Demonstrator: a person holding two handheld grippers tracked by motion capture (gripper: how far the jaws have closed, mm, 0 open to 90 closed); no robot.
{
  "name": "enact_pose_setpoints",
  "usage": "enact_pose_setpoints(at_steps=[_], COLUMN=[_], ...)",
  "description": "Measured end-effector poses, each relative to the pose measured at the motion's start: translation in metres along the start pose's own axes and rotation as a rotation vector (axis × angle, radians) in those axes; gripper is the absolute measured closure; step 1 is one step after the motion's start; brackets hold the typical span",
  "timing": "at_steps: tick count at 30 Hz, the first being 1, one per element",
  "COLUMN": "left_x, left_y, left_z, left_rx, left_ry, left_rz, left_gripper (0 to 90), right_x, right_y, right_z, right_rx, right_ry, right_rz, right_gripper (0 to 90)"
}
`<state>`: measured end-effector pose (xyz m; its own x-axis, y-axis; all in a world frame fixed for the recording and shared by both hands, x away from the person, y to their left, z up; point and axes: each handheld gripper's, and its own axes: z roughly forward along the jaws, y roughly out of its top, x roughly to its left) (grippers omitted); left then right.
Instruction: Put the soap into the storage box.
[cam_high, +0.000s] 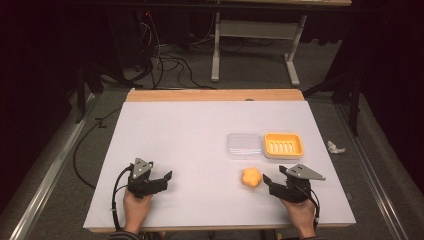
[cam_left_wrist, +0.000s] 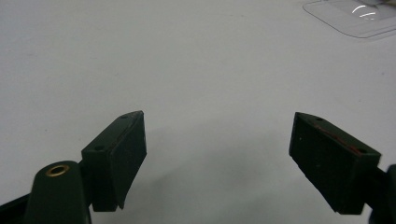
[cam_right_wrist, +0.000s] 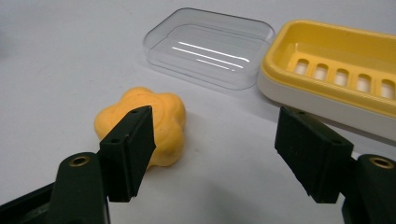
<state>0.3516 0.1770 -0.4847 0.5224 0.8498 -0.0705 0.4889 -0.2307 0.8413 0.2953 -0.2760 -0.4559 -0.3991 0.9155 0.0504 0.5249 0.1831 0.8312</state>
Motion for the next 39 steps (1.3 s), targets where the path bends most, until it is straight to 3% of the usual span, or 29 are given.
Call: enact_pose_setpoints(at_steps=[8,19,26,39], left_x=[0.000,0.000,0.000,0.000], left_y=[0.000,0.000,0.000,0.000], left_z=[0.000,0.000,0.000,0.000], left_rx=[0.002,0.003,-0.001,-0.002], left_ry=[0.003,0.002,0.001,0.001], left_rz=[-0.003,-0.003,-0.004,-0.004], left_gripper=[19.4,19.4,19.2,19.1], right_x=[0.010,0.027,0.035,0.039], right_y=[0.004,0.014,0.019,0.018], right_z=[0.001,0.014,0.025,0.041], right_rx=[0.018,0.099,0.145,0.209], right_ry=[0.035,0.079,0.077,0.075], right_rz=[-0.021,-0.085,-0.126,-0.149], right_gripper=[27.3,25.6,23.8,21.6])
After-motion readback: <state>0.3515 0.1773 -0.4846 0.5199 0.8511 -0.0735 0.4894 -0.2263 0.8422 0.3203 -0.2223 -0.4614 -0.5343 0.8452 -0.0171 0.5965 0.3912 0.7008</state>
